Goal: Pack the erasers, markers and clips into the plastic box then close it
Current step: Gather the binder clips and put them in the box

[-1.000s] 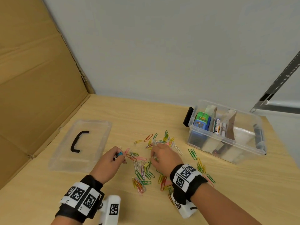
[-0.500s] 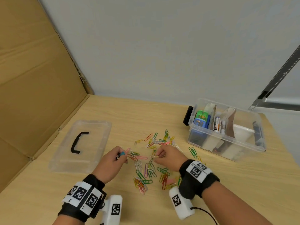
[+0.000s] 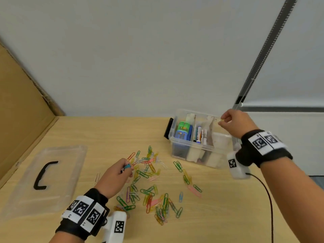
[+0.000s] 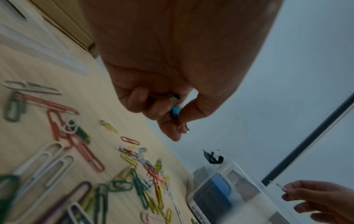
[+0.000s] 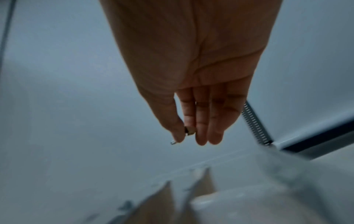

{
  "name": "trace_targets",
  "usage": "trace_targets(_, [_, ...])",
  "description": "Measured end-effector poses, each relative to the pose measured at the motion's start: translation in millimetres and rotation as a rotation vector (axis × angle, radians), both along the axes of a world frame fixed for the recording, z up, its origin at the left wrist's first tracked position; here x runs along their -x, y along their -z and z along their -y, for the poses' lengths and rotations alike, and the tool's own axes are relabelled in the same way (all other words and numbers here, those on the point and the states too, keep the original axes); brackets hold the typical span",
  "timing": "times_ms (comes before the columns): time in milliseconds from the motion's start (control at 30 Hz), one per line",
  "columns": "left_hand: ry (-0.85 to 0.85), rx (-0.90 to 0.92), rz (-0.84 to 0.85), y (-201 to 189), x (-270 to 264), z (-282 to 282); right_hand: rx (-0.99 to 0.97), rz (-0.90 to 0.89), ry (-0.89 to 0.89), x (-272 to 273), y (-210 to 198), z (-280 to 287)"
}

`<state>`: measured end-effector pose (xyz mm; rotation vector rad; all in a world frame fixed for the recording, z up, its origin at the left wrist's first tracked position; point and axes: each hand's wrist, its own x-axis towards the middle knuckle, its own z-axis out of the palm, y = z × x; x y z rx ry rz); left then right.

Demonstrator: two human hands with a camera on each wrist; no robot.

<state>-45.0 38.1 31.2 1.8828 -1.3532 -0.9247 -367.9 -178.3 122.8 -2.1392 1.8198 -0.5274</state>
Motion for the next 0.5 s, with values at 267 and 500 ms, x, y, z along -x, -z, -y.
trace_targets(267, [0.082, 0.020, 0.040, -2, 31, 8, -0.202, -0.266, 0.019, 10, 5, 47])
trace_targets(500, [0.069, 0.142, 0.041, -3, 80, 6, -0.075, -0.016, 0.040, 34, 50, -23])
